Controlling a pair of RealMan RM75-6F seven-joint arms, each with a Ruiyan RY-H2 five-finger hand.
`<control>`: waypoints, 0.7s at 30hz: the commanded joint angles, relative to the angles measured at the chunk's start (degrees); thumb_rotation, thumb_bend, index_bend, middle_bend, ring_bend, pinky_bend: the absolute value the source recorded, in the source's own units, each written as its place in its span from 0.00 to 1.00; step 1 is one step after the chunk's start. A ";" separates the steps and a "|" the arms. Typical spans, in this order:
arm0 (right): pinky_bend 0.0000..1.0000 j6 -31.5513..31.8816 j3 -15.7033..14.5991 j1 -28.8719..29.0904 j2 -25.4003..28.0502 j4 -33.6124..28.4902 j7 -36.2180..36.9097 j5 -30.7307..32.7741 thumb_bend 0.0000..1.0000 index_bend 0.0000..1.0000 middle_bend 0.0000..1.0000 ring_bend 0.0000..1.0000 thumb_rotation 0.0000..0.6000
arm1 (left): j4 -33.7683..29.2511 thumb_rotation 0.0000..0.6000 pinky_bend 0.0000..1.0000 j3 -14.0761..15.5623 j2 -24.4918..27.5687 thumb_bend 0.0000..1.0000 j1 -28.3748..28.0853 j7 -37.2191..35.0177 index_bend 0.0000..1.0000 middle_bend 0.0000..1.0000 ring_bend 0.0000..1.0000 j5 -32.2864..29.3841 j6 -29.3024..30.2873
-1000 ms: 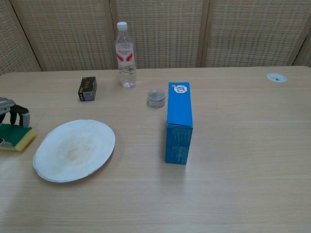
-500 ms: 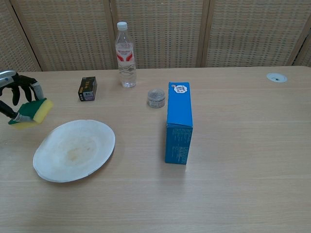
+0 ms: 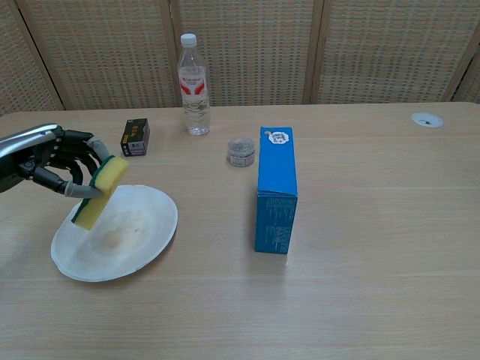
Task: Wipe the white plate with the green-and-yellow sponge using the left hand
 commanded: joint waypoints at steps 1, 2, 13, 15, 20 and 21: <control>0.00 -0.23 -0.09 0.09 0.03 0.01 0.04 -0.02 0.00 0.00 0.00 0.00 1.00 | -0.11 1.00 0.56 -0.12 -0.79 0.14 0.25 0.60 0.56 0.47 0.44 -1.12 -1.63; 0.00 -0.30 -0.10 0.12 0.05 -0.02 0.09 -0.02 0.00 0.00 0.00 0.00 1.00 | 0.09 1.00 0.56 -0.16 -1.06 0.14 0.29 0.79 0.56 0.47 0.44 -1.40 -2.12; 0.00 -0.37 -0.01 0.15 0.41 -0.08 0.86 0.01 0.00 0.00 0.00 0.00 1.00 | 5.51 1.00 0.56 0.05 -5.11 0.15 0.62 1.84 0.56 0.47 0.44 -2.96 -6.60; 0.00 -0.47 0.03 0.25 0.37 -0.16 1.07 -0.04 0.00 0.00 0.00 0.00 1.00 | 6.92 1.00 0.56 0.26 -6.19 0.15 0.74 1.92 0.56 0.47 0.44 -3.07 -7.40; 0.00 -0.45 0.05 0.35 0.35 -0.10 1.31 -0.27 0.00 0.00 0.00 0.00 1.00 | 9.67 1.00 0.56 0.66 -8.36 0.15 0.81 2.46 0.56 0.47 0.44 -2.01 -7.14; 0.00 -0.50 0.06 0.37 0.36 -0.10 1.40 -0.24 0.00 0.00 0.00 0.00 1.00 | 9.93 1.00 0.56 0.65 -8.65 0.15 0.82 2.56 0.56 0.47 0.44 -1.85 -6.95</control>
